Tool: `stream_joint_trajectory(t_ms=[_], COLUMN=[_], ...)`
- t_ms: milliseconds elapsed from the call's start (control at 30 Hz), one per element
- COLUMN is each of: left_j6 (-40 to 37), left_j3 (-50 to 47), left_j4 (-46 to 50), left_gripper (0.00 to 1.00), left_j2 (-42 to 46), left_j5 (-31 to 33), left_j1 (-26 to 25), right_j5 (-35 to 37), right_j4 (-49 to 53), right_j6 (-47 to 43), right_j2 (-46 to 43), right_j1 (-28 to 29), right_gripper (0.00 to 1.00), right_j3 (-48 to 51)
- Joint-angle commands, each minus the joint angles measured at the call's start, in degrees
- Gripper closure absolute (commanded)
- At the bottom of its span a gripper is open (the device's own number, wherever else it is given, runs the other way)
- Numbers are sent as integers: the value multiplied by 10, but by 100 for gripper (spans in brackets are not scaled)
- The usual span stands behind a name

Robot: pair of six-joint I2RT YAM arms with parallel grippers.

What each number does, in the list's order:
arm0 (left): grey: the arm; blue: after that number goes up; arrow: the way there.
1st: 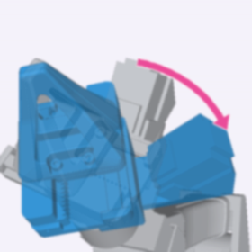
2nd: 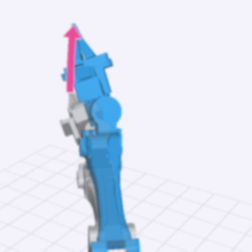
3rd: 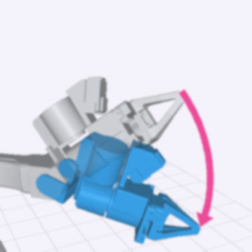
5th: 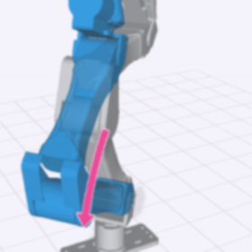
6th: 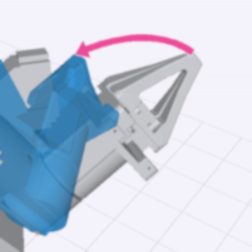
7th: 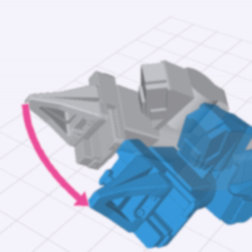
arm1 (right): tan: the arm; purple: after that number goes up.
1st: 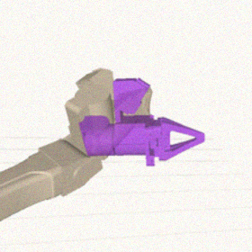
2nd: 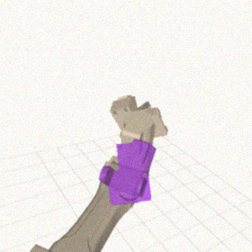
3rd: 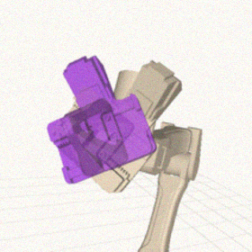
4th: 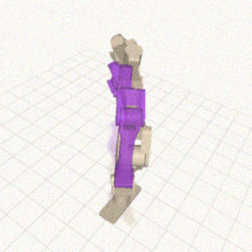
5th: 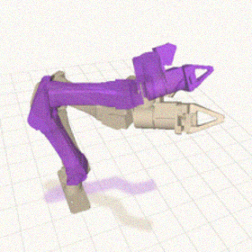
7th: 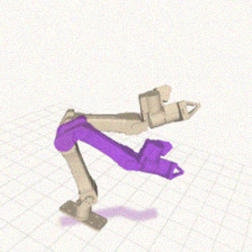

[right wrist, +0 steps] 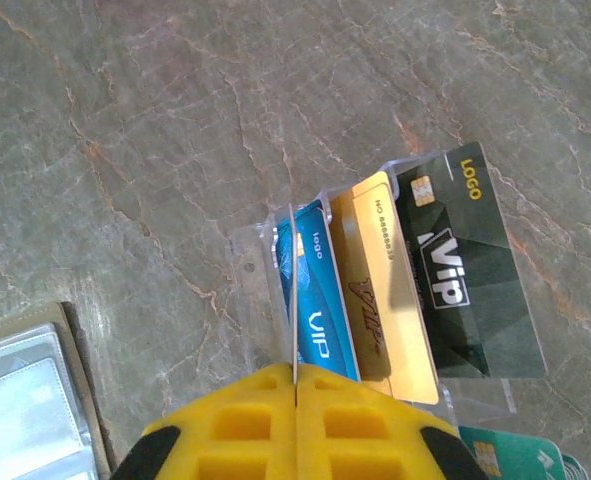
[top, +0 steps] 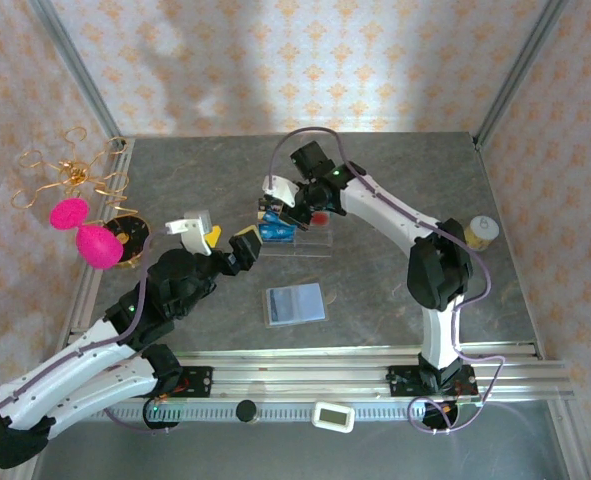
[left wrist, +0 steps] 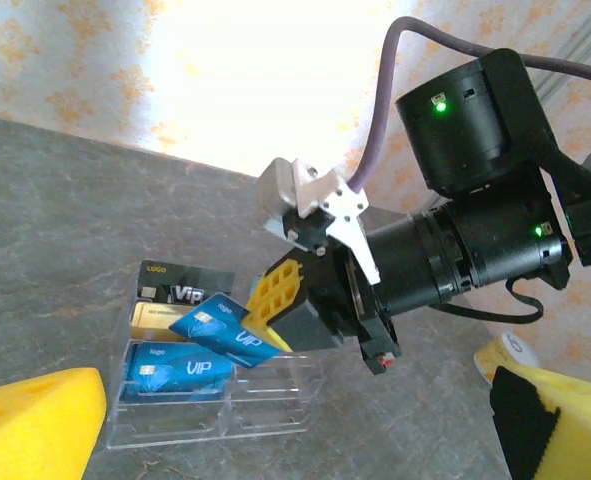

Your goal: Take the credit cards out of the card holder

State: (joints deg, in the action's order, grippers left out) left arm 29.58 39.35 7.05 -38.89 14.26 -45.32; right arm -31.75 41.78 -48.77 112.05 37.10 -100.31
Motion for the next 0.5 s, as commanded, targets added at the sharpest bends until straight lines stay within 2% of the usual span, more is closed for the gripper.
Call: stream_joint_trajectory(t_ms=[0, 467], left_j6=[-23, -21], left_j3=[19, 18], left_j4=[0, -2], left_gripper=[1, 1], left_j2=[-10, -29], left_j5=[19, 0], left_j1=[7, 22], right_j5=[31, 52], right_j4=[6, 19], right_j6=[-29, -49], right_j2=[11, 73], right_j1=[6, 12], right_gripper=[100, 100], right_j3=[-16, -63])
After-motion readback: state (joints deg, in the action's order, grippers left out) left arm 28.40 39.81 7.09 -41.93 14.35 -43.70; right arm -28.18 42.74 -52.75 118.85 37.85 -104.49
